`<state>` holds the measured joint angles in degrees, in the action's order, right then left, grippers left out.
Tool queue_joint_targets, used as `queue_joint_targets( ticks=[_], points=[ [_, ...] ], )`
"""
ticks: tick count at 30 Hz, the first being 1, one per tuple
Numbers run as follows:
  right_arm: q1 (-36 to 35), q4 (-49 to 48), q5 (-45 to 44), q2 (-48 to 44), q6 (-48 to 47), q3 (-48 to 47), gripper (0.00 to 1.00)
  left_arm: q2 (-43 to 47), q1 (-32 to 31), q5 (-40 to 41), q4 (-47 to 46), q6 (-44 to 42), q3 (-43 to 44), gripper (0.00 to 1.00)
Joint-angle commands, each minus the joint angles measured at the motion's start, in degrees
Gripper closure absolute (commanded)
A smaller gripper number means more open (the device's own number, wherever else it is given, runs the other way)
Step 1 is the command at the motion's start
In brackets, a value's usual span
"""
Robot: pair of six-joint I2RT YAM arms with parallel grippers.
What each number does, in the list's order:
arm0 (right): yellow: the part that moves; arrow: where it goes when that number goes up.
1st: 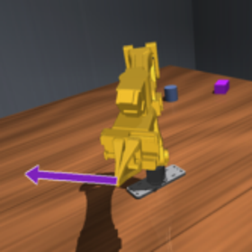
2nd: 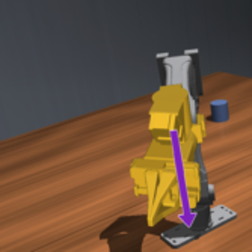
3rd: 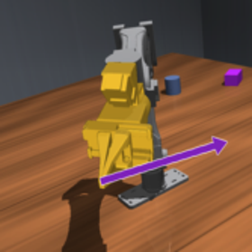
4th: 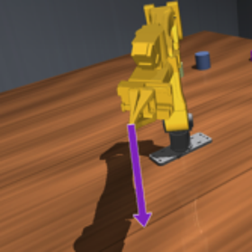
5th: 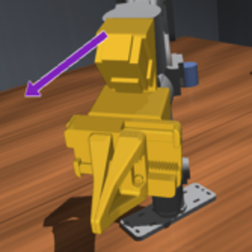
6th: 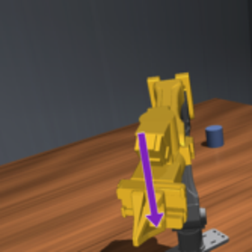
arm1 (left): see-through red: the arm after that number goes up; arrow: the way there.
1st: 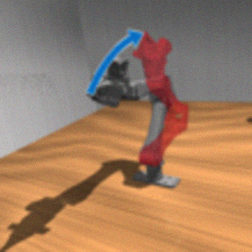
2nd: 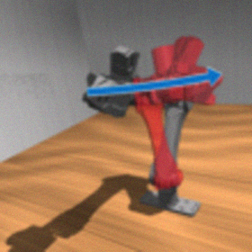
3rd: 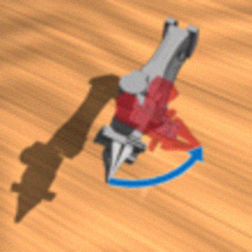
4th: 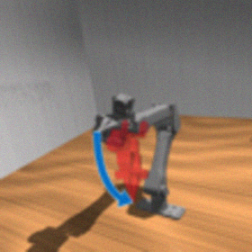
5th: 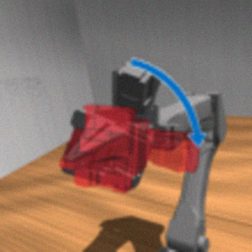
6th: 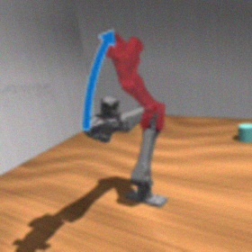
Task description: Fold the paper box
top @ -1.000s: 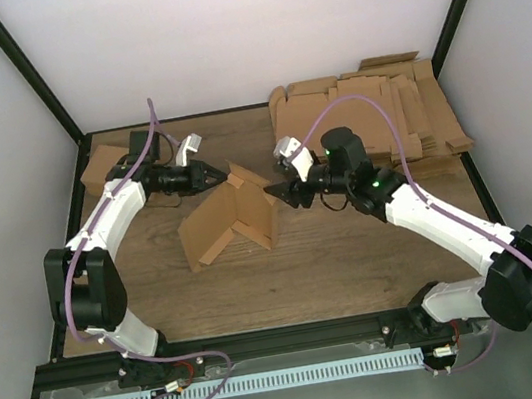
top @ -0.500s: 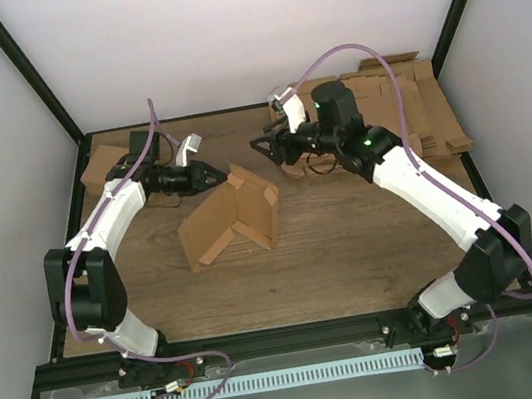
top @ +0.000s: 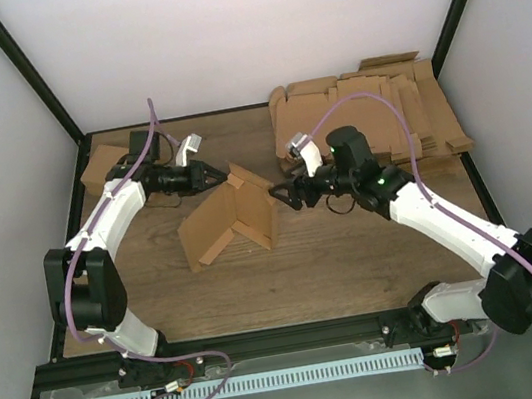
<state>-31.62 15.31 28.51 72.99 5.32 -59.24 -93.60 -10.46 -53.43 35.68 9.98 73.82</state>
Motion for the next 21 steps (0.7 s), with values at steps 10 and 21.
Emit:
queue_joint_targets(
  ticks=[10,21],
  points=[
    [-5.03,-4.91,-10.45,2.79,-4.25,1.76,0.28,-0.97,-0.57,2.83,3.78,-1.74,0.12,0.79],
    [-8.37,9.63,-22.87,9.45,-0.67,-4.98,0.33,-0.15,-0.77,5.42,4.79,-2.06,0.34,0.79]
  ],
)
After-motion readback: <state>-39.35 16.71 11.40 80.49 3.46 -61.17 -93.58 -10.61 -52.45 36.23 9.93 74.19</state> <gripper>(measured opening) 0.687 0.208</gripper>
